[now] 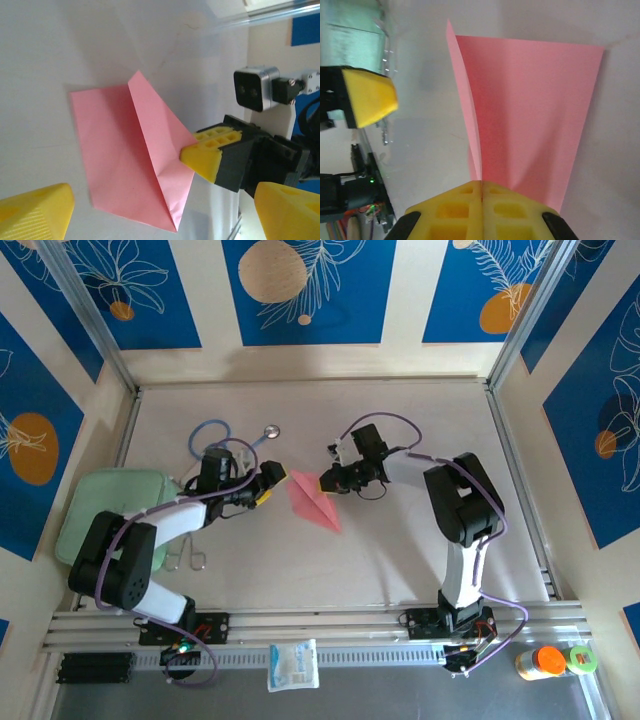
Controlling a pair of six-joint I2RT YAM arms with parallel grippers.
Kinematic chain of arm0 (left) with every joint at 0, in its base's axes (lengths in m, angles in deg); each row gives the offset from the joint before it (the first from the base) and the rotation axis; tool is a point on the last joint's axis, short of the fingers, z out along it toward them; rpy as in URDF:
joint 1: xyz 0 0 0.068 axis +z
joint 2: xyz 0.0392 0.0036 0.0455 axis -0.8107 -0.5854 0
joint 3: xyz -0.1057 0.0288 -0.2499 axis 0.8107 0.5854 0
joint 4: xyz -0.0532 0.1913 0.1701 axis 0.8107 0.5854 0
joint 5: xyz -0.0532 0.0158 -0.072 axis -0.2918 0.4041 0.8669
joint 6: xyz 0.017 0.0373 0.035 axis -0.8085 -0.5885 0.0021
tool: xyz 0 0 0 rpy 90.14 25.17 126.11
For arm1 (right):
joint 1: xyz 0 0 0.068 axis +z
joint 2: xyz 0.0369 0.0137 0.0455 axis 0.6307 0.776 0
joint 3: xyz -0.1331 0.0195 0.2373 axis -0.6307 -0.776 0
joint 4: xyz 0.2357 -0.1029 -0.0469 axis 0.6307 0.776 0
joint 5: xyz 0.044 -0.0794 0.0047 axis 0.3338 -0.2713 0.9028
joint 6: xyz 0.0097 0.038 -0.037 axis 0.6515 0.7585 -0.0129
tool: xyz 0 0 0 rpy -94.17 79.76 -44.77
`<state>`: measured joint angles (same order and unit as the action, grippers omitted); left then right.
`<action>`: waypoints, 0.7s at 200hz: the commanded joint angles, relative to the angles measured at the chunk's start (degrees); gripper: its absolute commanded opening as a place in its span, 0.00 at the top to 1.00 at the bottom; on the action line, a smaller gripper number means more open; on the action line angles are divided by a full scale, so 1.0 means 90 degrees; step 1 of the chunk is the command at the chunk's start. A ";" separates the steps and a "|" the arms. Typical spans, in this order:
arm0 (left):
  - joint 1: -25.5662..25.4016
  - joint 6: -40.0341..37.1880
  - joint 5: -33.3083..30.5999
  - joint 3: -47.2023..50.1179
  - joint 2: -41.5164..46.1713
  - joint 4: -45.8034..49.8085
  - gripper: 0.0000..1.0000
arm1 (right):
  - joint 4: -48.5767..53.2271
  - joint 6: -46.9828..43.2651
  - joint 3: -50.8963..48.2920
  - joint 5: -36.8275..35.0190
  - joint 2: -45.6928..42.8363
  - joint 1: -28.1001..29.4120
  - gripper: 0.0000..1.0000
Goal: Fold a paper plane with a square sheet of paper (pick it up from the middle)
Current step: Turn over the paper at the center of the table.
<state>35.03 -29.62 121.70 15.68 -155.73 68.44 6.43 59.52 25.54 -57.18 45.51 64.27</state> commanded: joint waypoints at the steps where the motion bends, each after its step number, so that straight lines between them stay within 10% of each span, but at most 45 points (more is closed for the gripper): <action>1: -0.0261 0.0038 0.0317 -0.0048 0.0204 -0.0380 0.07 | -0.0701 0.0584 -0.0202 0.0689 -0.0604 -0.0108 0.94; 140: -0.1265 0.0295 0.0848 -0.0810 -0.0704 -0.2260 0.40 | -0.3105 0.3411 -0.0964 0.1562 -0.1424 -0.0383 0.94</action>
<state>24.36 -27.87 126.83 10.44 -160.51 52.97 -17.67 86.22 17.65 -46.12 35.09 61.15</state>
